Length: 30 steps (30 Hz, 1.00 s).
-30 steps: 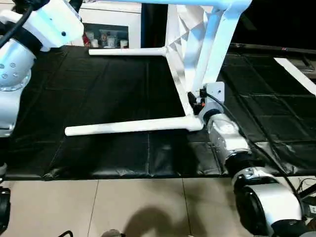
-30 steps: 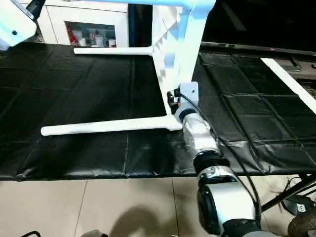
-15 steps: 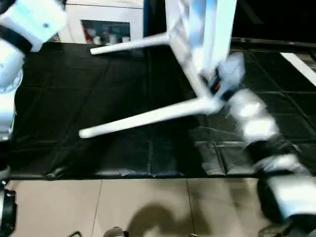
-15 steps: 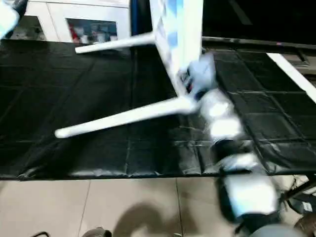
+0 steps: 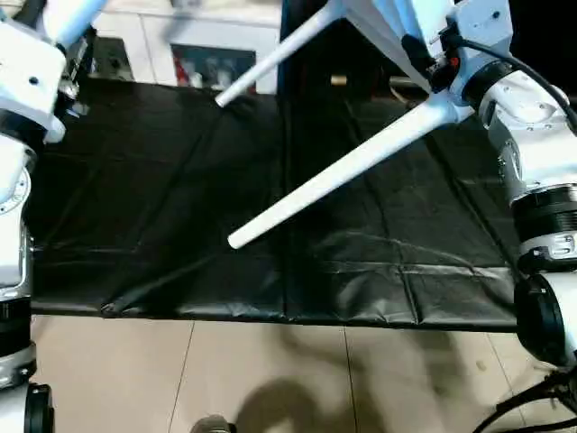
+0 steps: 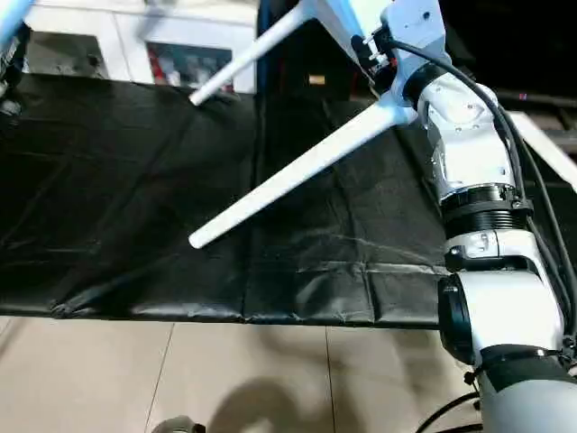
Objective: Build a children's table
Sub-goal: Flip table
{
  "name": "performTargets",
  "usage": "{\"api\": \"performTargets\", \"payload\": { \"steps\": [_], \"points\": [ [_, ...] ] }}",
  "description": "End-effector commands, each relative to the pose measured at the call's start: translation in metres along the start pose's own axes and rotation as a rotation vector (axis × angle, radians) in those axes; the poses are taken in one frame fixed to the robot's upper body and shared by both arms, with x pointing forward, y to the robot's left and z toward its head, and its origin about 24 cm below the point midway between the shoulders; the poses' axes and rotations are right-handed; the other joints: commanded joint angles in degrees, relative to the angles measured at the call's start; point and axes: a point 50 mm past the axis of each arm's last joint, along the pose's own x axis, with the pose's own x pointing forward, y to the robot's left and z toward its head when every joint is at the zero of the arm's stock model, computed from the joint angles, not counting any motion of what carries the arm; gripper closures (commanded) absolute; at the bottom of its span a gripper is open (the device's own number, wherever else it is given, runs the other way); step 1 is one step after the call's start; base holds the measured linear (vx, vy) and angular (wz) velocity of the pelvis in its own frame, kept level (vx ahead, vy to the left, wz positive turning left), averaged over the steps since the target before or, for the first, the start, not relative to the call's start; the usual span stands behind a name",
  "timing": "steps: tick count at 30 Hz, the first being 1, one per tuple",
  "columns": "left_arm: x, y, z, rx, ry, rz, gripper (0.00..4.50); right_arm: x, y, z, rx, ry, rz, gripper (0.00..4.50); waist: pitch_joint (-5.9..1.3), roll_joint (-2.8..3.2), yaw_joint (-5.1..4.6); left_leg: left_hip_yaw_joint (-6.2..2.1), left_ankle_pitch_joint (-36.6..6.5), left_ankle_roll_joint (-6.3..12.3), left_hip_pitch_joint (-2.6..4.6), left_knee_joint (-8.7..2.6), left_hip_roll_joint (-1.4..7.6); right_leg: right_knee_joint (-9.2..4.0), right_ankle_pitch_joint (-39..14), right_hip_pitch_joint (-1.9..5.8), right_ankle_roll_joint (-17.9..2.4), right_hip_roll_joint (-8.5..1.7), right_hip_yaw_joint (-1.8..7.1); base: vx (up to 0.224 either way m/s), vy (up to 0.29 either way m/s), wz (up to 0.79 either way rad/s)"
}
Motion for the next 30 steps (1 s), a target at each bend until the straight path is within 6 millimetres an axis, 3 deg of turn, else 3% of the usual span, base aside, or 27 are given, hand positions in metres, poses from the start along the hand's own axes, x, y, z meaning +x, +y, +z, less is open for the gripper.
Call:
{"api": "performTargets", "payload": {
  "steps": [1, 5, 13, 15, 20, 21, 24, 25, 27, 29, 30],
  "points": [
    [-0.007, -0.023, -0.035, -0.132, 0.186, -0.065, 2.63, 0.001, 0.005, 0.002, 0.028, -0.020, 0.055, 1.59, -3.27, 0.34, -0.67, -1.15, -25.7, -4.01, 1.87, -4.06, 0.66, -5.79, -25.6, 0.73, -5.8, -1.93, 1.41, 0.000, 0.000, 0.00],
    [-0.007, -0.026, -0.034, -0.156, 0.193, -0.064, 2.65, 0.001, 0.003, 0.005, 0.025, -0.041, 0.042, 1.22, -3.39, 0.19, -0.84, -1.15, -25.7, -3.69, 1.86, -3.86, 0.56, -6.04, -27.3, 0.59, -5.1, -1.96, 1.34, 0.000, 0.000, 0.00],
    [-0.006, -0.035, -0.030, -0.175, 0.215, -0.064, 2.65, 0.002, 0.003, 0.017, 0.014, -0.145, 0.039, 0.61, -3.25, 0.64, -0.90, -1.33, -28.3, -3.52, 2.32, -3.75, 0.48, -6.58, -30.0, -0.01, -4.6, -1.86, 1.07, 0.000, 0.000, 0.00],
    [-0.005, -0.037, -0.029, -0.177, 0.218, -0.064, 2.67, 0.003, 0.002, 0.025, 0.013, -0.219, 0.019, 0.40, -3.26, 0.56, -0.97, -1.37, -29.1, -3.52, 2.41, -3.72, 0.45, -6.78, -30.8, -0.15, -4.2, -1.82, 0.95, 0.000, 0.000, 0.00],
    [-0.002, -0.041, -0.023, -0.159, 0.193, -0.087, 2.72, -0.003, -0.003, 0.050, 0.049, -0.442, -0.040, 0.37, -3.20, 0.77, -1.10, -1.62, -31.8, -3.34, 2.75, -3.69, 0.42, -7.19, -32.6, -0.59, -3.4, -1.74, 0.59, 0.000, 0.000, 0.00],
    [-0.002, -0.041, -0.022, -0.156, 0.186, -0.092, 2.74, -0.006, -0.003, 0.058, 0.062, -0.508, -0.043, 0.37, -3.18, 1.18, -1.04, -1.77, -32.7, -3.43, 2.86, -3.80, 0.44, -7.27, -32.7, -0.61, -3.2, -1.72, 0.53, 0.000, 0.000, 0.00],
    [-0.001, -0.040, -0.020, -0.150, 0.182, -0.094, 2.83, -0.015, 0.003, 0.074, 0.172, -0.672, 0.032, 0.37, -3.46, 1.27, -1.06, -2.05, -31.7, -2.99, 2.31, -4.33, 0.67, -6.73, -28.2, 0.14, -4.0, -1.79, 0.62, 0.000, 0.000, 0.00],
    [0.000, -0.040, -0.019, -0.142, 0.180, -0.094, 2.83, -0.018, 0.011, 0.076, 0.260, -0.704, 0.110, 0.37, -3.50, 1.54, -0.97, -2.14, -30.6, -2.81, 1.95, -4.69, 0.80, -6.39, -25.5, 0.51, -4.6, -1.74, 0.75, 0.000, 0.000, 0.00],
    [0.001, -0.039, -0.018, -0.134, 0.175, -0.096, 2.87, -0.020, 0.026, 0.068, 0.357, -0.661, 0.221, 0.37, -3.59, 1.94, -0.85, -2.27, -29.1, -2.74, 1.96, -4.98, 1.00, -6.00, -21.1, 0.70, -5.8, -1.61, 0.98, 0.000, 0.000, 0.00],
    [0.002, -0.039, -0.018, -0.129, 0.171, -0.100, 2.88, -0.022, 0.040, 0.053, 0.385, -0.595, 0.280, 0.37, -3.22, 2.18, -0.77, -2.21, -31.5, -3.93, 2.61, -5.08, 0.94, -6.58, -22.6, 0.32, -6.9, -1.71, 1.01, 0.000, 0.000, 0.00],
    [0.002, -0.039, -0.017, -0.126, 0.169, -0.103, 2.89, -0.026, 0.054, 0.036, 0.415, -0.526, 0.317, 0.37, -3.25, 2.09, -0.84, -2.32, -31.9, -4.20, 2.63, -5.05, 0.80, -6.66, -23.5, 0.54, -6.9, -1.69, 0.93, 0.000, 0.000, 0.00]
  ]
}}
